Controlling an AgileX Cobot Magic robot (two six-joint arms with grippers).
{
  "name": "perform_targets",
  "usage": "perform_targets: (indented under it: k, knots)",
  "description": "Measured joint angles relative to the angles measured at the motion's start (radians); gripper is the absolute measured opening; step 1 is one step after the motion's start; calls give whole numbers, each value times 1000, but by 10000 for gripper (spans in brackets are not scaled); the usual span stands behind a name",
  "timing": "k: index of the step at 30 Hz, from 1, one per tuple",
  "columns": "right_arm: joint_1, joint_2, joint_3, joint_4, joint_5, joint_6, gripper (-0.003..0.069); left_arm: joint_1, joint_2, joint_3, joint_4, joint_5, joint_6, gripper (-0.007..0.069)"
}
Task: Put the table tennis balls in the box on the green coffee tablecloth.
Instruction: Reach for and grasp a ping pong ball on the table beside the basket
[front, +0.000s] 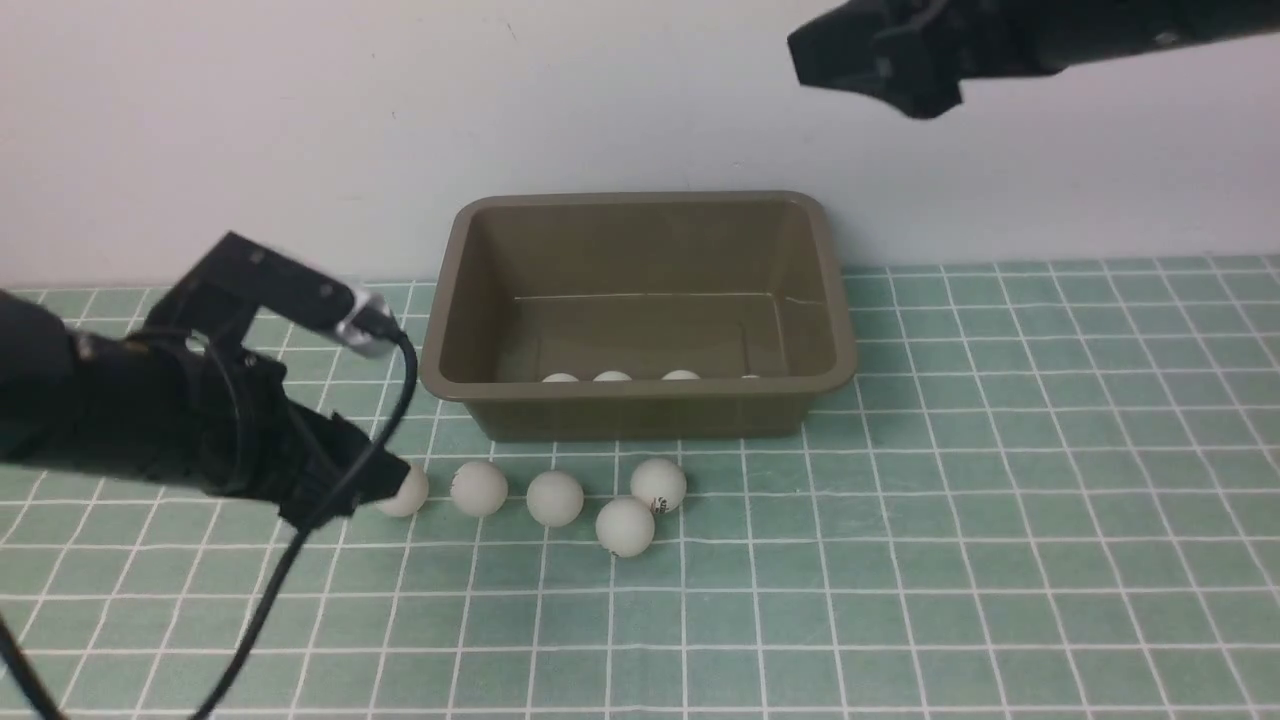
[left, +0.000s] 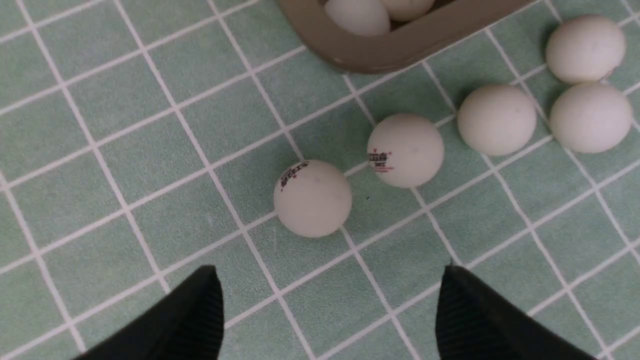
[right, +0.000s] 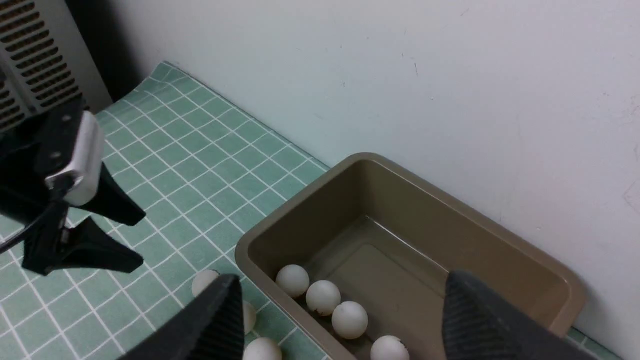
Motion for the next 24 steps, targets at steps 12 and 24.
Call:
perform_targets:
  k: [12,24]
  knots:
    - [0,-2,0,-4,100,39,484,15,279,-65,-179,8,241,513]
    - [0,-3,0,-8,131,61,484,15,392,-95,-295,-47,362,507]
